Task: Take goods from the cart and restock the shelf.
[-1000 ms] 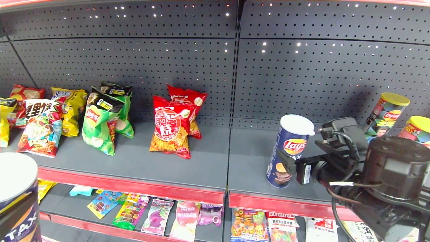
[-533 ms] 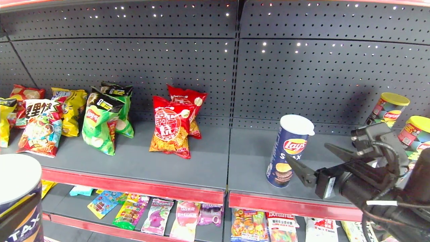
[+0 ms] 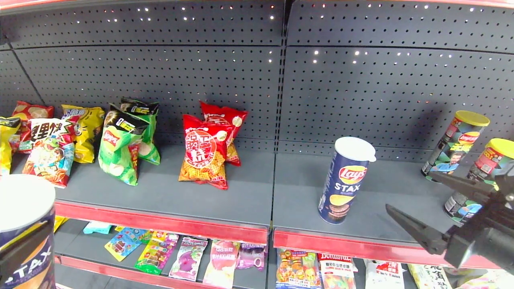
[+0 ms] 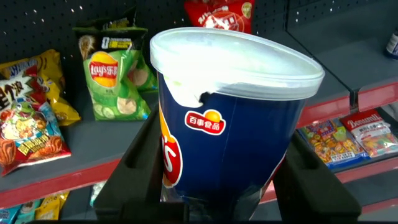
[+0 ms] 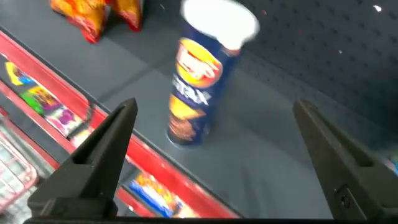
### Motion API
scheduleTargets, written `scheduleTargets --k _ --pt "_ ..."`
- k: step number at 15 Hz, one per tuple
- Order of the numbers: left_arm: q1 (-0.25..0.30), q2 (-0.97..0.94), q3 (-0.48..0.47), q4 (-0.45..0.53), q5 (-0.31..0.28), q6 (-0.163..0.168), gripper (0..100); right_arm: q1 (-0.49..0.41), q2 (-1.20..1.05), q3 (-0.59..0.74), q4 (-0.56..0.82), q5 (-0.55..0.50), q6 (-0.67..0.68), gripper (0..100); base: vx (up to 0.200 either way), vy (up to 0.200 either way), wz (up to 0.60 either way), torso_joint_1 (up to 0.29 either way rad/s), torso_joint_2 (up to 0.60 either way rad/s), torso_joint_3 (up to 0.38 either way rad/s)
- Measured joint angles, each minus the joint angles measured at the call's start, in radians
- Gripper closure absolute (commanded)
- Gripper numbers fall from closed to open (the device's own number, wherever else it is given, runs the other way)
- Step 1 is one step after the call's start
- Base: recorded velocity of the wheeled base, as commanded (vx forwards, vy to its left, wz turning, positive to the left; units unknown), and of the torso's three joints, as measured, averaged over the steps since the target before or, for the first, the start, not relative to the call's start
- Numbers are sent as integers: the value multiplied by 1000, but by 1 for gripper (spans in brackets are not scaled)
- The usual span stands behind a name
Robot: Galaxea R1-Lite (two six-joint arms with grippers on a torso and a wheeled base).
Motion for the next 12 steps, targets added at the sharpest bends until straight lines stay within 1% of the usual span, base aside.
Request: scheduleTargets --k 1,2,3,5,6,7,8,9,10,12 --pt "0 11 -11 4 -9 0 100 -30 -57 -14 83 0 0 0 0 0 0 0 0 0" --pt "-1 24 -30 0 -25 0 100 -80 -116 -24 166 0 0 0 0 0 0 0 0 0" --pt "-1 39 -46 0 -39 0 100 -150 -173 -33 230 1 3 0 0 0 0 0 0 0" --pt "-2 75 -78 -1 -79 0 100 -309 -254 -43 300 4 16 0 0 0 0 0 0 0" --pt "-1 95 -92 -2 -114 -1 100 -398 -290 -46 331 11 23 0 0 0 0 0 0 0" --pt "-1 111 -100 -1 -142 -1 100 -467 -327 -46 376 22 29 0 0 0 0 0 0 0" --pt "-1 124 -104 -1 -174 -1 100 -507 -366 -46 424 35 31 0 0 0 0 0 0 0" --pt "-2 137 -110 -2 -209 0 100 -529 -410 -40 477 55 34 0 0 0 0 0 0 0" --pt "-2 147 -114 -5 -213 -1 100 -538 -449 -28 510 71 35 0 0 0 0 0 0 0" --pt "-1 158 -119 -3 -207 -2 100 -548 -536 39 531 72 35 0 0 0 0 0 0 0"
